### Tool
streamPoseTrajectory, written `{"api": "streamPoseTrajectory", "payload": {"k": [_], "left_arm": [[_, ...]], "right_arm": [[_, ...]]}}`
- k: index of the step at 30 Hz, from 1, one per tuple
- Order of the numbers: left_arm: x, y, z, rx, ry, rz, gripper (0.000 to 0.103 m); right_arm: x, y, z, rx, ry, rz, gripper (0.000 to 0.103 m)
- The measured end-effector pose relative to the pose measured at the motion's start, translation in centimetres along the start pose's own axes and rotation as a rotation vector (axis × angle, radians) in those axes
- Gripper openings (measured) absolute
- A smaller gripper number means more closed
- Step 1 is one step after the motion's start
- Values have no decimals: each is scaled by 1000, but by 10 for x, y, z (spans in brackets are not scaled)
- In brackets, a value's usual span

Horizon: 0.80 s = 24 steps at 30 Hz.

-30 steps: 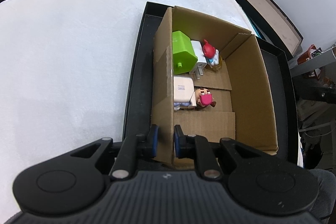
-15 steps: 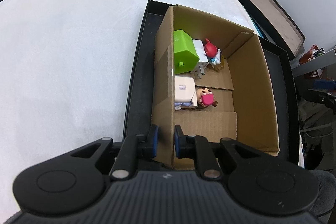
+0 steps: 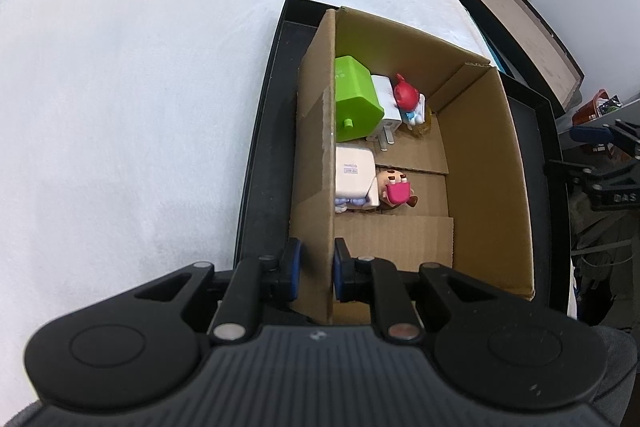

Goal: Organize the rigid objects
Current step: 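Move the right gripper out of the box down onto the pink figure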

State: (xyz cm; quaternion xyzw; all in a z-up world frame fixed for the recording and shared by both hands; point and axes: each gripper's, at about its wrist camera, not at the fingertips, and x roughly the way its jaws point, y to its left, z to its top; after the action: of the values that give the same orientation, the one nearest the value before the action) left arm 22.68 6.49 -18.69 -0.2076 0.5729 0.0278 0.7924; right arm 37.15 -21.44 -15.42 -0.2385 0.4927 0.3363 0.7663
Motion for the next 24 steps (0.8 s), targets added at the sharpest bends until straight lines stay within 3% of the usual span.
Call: {"api": "streamPoseTrajectory", "payload": {"k": [21, 24], "left_arm": [[9, 0, 4, 1, 14, 9, 16], [10, 0, 4, 3, 14, 10, 16]], "right_arm": [[76, 1, 23, -176, 99, -23, 92], [83, 2, 22, -186, 115, -32, 88]]}}
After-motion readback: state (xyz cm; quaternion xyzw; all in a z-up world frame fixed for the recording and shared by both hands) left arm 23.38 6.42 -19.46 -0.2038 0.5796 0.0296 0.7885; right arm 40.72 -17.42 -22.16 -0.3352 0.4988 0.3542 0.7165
